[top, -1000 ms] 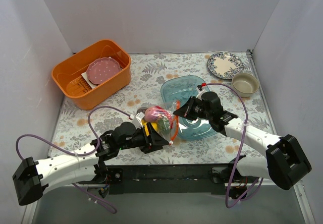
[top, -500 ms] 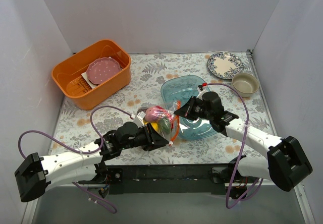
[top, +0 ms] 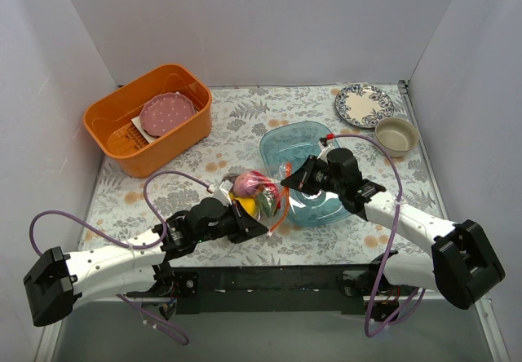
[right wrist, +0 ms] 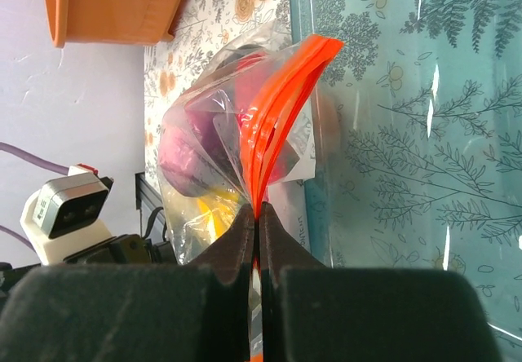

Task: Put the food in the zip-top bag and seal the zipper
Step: Zip the zipper food storage bag at the center of the board.

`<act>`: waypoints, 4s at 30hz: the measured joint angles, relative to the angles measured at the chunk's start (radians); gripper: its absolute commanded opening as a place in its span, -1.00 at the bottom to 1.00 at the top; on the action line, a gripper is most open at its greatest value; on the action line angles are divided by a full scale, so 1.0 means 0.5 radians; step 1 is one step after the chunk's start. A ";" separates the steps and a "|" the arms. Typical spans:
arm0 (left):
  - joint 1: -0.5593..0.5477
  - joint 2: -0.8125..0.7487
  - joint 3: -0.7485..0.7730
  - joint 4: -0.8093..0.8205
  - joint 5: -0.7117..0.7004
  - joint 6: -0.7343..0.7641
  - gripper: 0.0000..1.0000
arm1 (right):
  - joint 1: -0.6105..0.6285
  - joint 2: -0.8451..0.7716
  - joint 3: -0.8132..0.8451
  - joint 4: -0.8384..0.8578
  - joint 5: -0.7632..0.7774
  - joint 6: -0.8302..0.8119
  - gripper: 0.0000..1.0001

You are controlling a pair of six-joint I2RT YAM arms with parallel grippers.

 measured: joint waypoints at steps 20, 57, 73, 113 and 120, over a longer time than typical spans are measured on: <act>0.022 -0.515 0.320 -1.084 -0.673 0.005 -1.00 | 0.068 0.467 0.304 0.278 -0.343 -0.021 -0.97; 0.022 0.145 0.341 -0.411 -0.490 0.204 -1.00 | 0.501 -0.400 -0.112 -0.290 0.041 0.186 0.15; 0.023 0.114 0.336 -0.410 -0.491 0.204 -1.00 | 0.618 -0.177 -0.130 -0.040 0.025 0.320 -0.37; 0.023 -0.064 0.242 -0.407 -0.491 0.111 -0.53 | 0.618 -0.323 -0.367 0.213 0.067 0.423 -0.94; 0.023 -0.115 0.129 -0.377 -0.452 0.037 -0.30 | 0.618 -0.394 -0.506 0.356 0.130 0.498 -0.94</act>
